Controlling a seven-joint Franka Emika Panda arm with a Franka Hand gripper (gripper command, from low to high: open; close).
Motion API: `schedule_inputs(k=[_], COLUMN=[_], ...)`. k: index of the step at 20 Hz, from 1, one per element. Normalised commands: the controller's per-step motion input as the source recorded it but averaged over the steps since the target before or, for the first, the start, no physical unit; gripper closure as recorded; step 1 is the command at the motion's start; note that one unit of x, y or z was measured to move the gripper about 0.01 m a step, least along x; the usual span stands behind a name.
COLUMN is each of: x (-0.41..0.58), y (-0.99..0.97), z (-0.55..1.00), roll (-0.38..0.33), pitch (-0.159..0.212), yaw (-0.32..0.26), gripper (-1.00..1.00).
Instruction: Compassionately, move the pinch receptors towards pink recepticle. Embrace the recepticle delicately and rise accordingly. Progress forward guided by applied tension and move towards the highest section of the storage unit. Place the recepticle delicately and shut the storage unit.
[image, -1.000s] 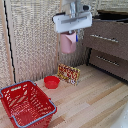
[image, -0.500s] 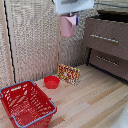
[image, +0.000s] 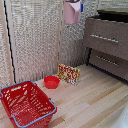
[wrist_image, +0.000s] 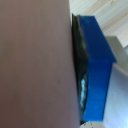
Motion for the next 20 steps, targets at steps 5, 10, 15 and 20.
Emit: schedule_inputs(k=[5,10,15,20], x=[0.315,0.336,0.287,0.258], y=[-0.45,-0.51,-0.65,-0.73], z=[0.79,0.80,0.74,0.70], roll=[-0.030,-0.036,-0.021,-0.034], pitch=[0.058,0.026,0.009,0.008], yaw=[-0.224,-0.187,-0.152,-0.119], gripper=[1.00,1.00,1.00,1.00])
